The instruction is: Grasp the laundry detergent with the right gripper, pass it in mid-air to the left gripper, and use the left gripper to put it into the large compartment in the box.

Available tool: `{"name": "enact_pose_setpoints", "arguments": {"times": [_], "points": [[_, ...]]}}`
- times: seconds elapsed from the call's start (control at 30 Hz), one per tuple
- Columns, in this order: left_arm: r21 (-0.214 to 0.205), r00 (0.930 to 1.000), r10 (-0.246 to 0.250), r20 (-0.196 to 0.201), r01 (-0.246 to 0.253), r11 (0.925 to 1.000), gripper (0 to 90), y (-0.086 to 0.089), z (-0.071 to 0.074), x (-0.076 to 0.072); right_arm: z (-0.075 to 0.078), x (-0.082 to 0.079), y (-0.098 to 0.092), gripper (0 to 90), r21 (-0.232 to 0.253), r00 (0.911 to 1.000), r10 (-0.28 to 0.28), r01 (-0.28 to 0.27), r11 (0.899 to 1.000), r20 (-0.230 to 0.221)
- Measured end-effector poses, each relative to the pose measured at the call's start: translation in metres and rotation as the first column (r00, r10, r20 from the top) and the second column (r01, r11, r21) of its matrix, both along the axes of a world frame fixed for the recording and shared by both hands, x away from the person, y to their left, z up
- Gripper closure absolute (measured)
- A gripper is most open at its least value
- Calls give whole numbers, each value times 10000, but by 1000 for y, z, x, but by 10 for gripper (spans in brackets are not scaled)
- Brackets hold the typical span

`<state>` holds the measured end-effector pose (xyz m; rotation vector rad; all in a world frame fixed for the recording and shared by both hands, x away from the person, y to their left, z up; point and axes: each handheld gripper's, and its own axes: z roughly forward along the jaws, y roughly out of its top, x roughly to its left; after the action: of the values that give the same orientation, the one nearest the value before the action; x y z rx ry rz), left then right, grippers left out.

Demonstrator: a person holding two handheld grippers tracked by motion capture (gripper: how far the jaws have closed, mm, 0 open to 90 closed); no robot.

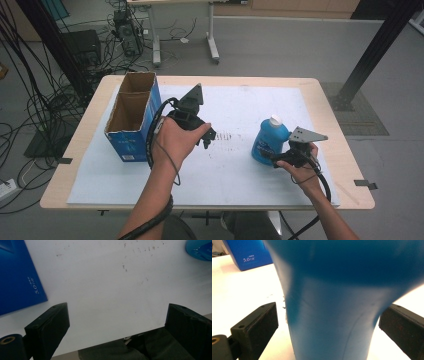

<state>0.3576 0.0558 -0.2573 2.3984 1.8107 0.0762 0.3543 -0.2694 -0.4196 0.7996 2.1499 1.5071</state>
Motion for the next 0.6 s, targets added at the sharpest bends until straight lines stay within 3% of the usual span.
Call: {"name": "enact_pose_setpoints", "arguments": {"times": [0.6], "points": [[-26, 10000, -2, -20, 1, 10000, 61, 0, 0, 0, 0, 0, 1, 27, 3, 10000, 16, -16, 10000, 21]]}}
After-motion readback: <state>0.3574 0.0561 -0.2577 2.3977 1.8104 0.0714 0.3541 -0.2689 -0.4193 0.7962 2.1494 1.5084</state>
